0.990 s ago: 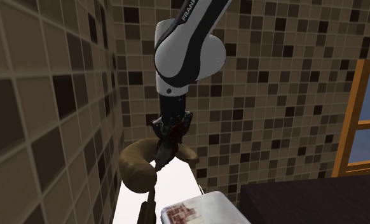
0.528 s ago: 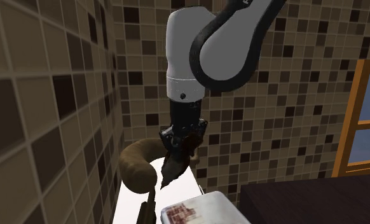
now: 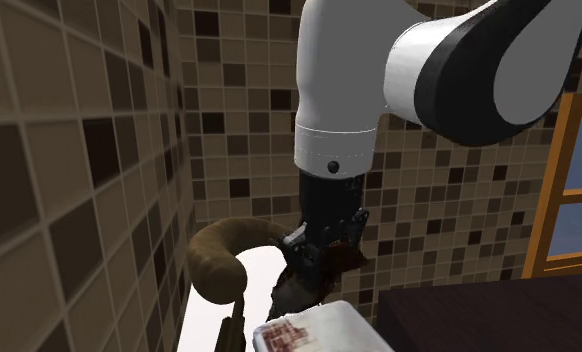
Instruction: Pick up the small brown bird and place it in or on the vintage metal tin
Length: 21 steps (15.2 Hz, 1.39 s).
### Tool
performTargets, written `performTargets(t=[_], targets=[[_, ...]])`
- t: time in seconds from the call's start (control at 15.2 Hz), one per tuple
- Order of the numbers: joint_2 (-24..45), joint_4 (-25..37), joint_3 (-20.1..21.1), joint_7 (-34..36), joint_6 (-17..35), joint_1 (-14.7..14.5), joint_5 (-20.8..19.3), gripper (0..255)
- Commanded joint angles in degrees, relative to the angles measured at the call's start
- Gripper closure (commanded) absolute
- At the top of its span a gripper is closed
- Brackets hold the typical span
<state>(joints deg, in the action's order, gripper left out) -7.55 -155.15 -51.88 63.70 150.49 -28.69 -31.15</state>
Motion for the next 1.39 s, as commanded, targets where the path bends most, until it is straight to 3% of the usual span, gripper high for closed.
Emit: performTargets(t=[0.0, 0.26, 0.53, 0.99, 1.32], targets=[[-2.6, -2.3, 2.9, 6.1, -1.0, 0.1, -3.6, 255], [-7.0, -6.4, 8.6, 15.2, -3.2, -0.3, -6.8, 255], [-10.3, -9.9, 14.6, 23.8, -5.1, -2.7, -6.8, 255], [-0.7, -10.2, 12.8, 24.5, 4.7, -3.9, -6.5, 255], [7.0, -9.9, 12.3, 24.0, 12.0, -4.9, -4.3, 255]])
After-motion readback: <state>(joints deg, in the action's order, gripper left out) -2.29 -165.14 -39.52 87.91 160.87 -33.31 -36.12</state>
